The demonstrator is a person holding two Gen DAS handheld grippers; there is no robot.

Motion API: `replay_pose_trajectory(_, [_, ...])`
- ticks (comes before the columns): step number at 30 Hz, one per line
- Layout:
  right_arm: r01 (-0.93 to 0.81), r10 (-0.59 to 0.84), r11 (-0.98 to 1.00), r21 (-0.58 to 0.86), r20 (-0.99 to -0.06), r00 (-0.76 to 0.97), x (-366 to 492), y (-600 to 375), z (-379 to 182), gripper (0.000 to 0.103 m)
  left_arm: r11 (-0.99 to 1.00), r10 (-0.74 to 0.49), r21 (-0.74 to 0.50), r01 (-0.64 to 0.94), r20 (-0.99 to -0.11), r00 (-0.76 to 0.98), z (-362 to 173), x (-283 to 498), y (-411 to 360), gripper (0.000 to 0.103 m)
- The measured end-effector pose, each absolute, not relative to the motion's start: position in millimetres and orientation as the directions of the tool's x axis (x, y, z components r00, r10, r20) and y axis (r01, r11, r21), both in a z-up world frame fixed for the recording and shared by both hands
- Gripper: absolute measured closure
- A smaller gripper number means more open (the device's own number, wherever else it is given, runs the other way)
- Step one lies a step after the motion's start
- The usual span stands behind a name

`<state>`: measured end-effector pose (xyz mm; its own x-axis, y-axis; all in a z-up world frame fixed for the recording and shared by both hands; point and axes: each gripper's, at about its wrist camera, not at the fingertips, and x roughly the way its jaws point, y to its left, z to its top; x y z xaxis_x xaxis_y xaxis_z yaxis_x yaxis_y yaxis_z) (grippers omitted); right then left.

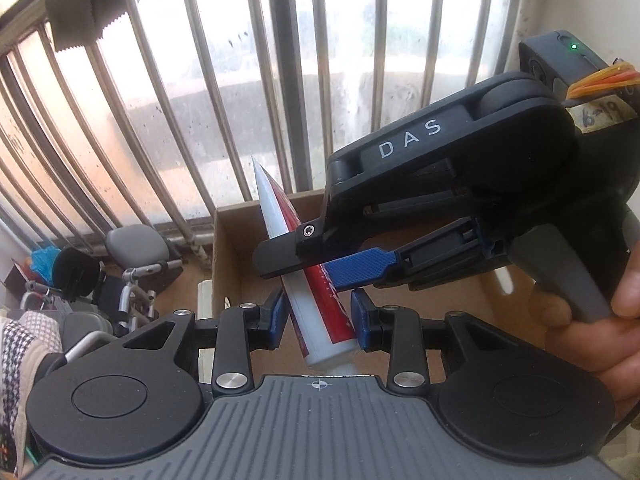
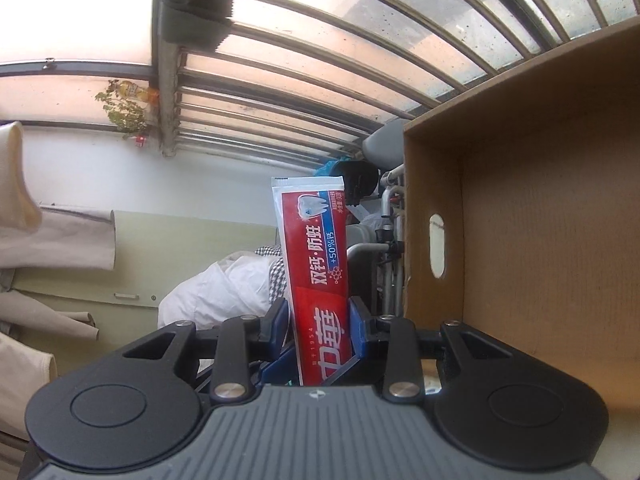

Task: Organize objects
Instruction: 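Carry the toothpaste tube over the cardboard tray with the right gripper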

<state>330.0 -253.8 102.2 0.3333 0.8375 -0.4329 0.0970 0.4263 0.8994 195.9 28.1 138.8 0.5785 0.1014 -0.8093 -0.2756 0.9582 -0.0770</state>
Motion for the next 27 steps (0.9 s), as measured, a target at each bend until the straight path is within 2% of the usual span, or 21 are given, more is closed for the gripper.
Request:
replay_pose_trajectory(12, [0.297,0.843,0.410,0.862,-0.483,0.237,408.9,-259.4,-15.4,0.067,0.962,0.008,-0.101,-0.253,-0.918,0.397,43.5,267.4,64.6,0.070])
replay_pose_trajectory(19, [0.420,0.836,0.391,0.819,-0.507,0.210,423.7,-262.5,-75.2,0.068,0.965,-0.038,-0.118,-0.234,-0.947,0.319,-4.2,291.1,78.0,0.070])
replay_pose_trajectory(27, [0.490,0.826,0.395,0.777,-0.534,0.181,424.0,-260.5,-113.8,0.069,0.953,-0.059,-0.138,-0.269,-0.957,0.283,-33.2,290.8,86.9,0.069])
